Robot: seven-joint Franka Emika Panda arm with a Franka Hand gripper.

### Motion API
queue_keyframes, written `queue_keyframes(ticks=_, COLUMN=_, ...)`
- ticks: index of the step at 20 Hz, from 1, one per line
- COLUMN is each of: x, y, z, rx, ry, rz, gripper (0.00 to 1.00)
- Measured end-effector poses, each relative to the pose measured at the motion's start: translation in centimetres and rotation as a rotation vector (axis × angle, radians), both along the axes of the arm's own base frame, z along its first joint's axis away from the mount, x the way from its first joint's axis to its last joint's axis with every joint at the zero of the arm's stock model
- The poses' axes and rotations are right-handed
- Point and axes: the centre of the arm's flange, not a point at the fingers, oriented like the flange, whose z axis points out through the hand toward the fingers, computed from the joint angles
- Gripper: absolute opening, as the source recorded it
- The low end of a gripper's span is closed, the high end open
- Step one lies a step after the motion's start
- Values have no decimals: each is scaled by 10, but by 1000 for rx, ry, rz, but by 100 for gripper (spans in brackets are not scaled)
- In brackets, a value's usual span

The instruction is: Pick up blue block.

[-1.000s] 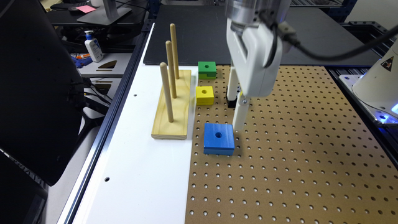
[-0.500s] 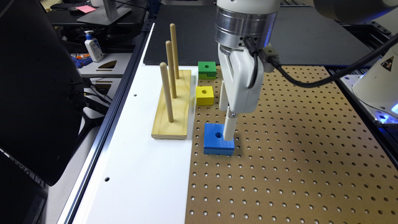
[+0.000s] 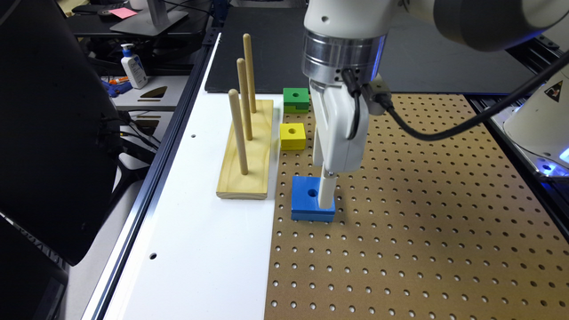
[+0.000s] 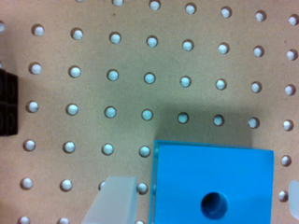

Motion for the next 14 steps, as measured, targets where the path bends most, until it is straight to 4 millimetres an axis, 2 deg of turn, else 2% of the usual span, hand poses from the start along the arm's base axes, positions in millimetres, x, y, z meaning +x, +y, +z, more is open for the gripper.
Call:
queue_keyframes(ticks=1, x=0, y=0, z=-7, rx=1, ry=-1, rz=0, gripper=100)
queue_keyframes(ticks=9, x=19, y=13, z=-20, rx=12, ry=-10, rz=-1, gripper=100)
queue_keyframes(ticks=14, x=24, y=15, z=-20, rx=7, ry=-15, rz=-2, gripper=100)
